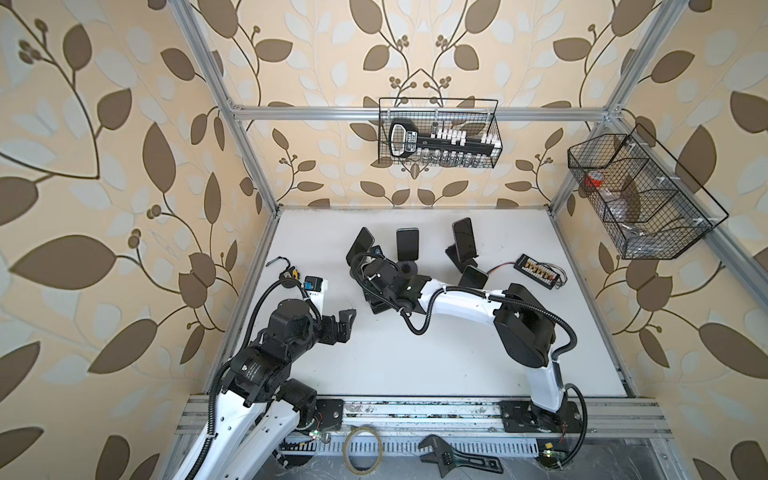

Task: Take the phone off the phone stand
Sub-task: 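Close the right gripper on the top edge of the silver phone, then lift the silver phone up out of the black folding stand with the right gripper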

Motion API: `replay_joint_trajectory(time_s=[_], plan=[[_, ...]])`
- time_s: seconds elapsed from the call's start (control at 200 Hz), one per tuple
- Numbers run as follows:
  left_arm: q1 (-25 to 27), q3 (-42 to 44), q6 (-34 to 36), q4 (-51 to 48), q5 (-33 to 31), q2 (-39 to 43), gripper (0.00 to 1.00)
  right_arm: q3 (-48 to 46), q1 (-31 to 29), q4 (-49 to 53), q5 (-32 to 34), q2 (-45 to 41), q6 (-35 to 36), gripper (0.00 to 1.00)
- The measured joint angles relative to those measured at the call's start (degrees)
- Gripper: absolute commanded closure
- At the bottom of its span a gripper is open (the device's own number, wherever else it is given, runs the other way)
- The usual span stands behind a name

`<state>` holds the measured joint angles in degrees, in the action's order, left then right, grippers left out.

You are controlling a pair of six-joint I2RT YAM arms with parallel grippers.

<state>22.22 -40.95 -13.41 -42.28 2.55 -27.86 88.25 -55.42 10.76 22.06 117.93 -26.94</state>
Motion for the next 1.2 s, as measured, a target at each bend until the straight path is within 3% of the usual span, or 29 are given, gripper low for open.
replay_joint_trajectory(time_s=[1.2], plan=[[-0.04, 0.0, -0.02, 0.0, -0.15, 0.02, 0.01, -0.2, -0.44, 2.19, 0.0, -4.96, 0.24, 0.3]])
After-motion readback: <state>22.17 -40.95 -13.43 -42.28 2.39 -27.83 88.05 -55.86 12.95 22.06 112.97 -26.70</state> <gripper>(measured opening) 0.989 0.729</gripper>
